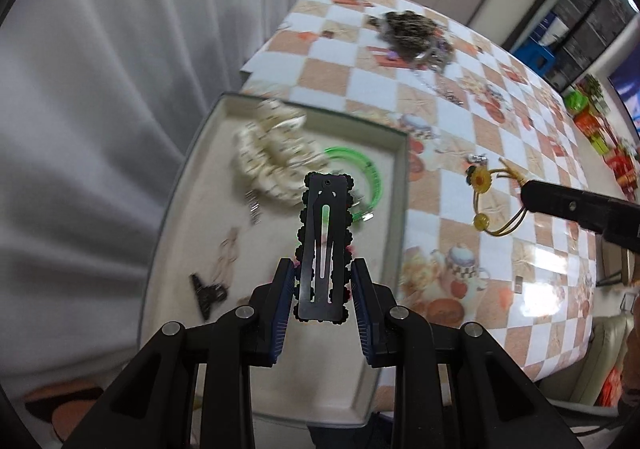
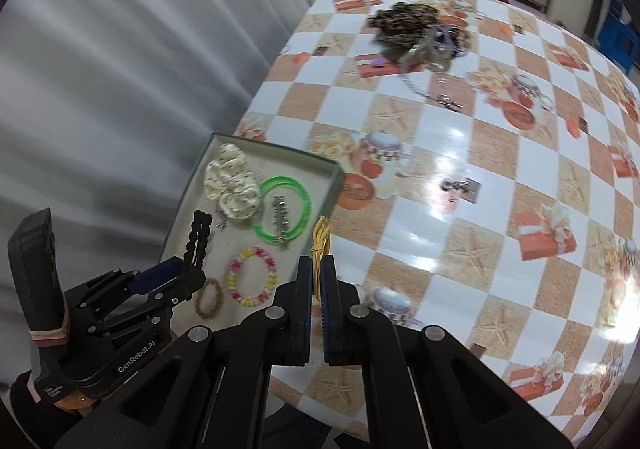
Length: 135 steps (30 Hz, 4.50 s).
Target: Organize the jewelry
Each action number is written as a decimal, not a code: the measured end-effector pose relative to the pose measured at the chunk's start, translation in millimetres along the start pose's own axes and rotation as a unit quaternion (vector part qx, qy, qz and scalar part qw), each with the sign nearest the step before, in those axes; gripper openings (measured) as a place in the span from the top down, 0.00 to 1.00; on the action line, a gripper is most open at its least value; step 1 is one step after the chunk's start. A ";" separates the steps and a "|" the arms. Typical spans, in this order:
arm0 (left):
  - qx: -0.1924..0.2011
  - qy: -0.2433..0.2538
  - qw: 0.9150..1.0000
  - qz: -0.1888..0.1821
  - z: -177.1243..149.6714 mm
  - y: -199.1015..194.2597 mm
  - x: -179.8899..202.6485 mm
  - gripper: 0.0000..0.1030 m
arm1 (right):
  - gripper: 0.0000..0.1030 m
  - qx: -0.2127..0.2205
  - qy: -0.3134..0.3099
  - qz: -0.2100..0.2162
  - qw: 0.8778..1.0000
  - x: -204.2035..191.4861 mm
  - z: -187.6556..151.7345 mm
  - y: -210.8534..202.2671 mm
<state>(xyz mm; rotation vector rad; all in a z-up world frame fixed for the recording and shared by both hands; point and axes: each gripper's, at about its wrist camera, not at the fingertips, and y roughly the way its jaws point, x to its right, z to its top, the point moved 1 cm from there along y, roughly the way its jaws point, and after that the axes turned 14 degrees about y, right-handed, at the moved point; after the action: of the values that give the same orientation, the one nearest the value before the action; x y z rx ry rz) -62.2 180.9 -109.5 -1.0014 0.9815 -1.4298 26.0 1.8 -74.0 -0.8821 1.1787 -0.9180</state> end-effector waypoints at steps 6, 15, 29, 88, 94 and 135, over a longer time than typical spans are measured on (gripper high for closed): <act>-0.011 -0.039 0.999 0.018 -27.6 -2.5 -27.1 0.67 | 0.96 -0.015 -0.035 0.012 0.999 -30.5 -3.0 11.4; -0.036 -0.070 0.997 0.029 -59.8 3.2 -44.1 0.67 | 0.96 -0.049 -0.077 0.025 0.995 -66.1 -16.5 35.9; -0.058 -0.073 0.995 0.026 -73.9 24.2 -44.9 0.67 | 0.96 -0.099 -0.103 0.022 0.989 -80.5 -42.3 65.9; -0.095 -0.040 0.991 0.086 -62.8 54.3 -27.6 0.08 | 0.65 -0.127 -0.088 -0.040 0.987 -71.9 -35.0 164.5; -0.092 -0.033 0.992 0.083 -59.6 46.6 -25.0 0.08 | 0.64 -0.103 -0.092 -0.051 0.989 -69.4 -31.9 142.7; -0.099 -0.028 0.992 0.074 -47.9 33.9 -30.4 0.08 | 0.26 -0.119 -0.091 -0.090 0.985 -69.7 -28.4 126.8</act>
<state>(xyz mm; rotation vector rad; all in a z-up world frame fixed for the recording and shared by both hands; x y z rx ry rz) -95.6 210.6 -158.1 -1.0834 1.1476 -1.1929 3.7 111.2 -170.3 -1.2563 1.0756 -0.8316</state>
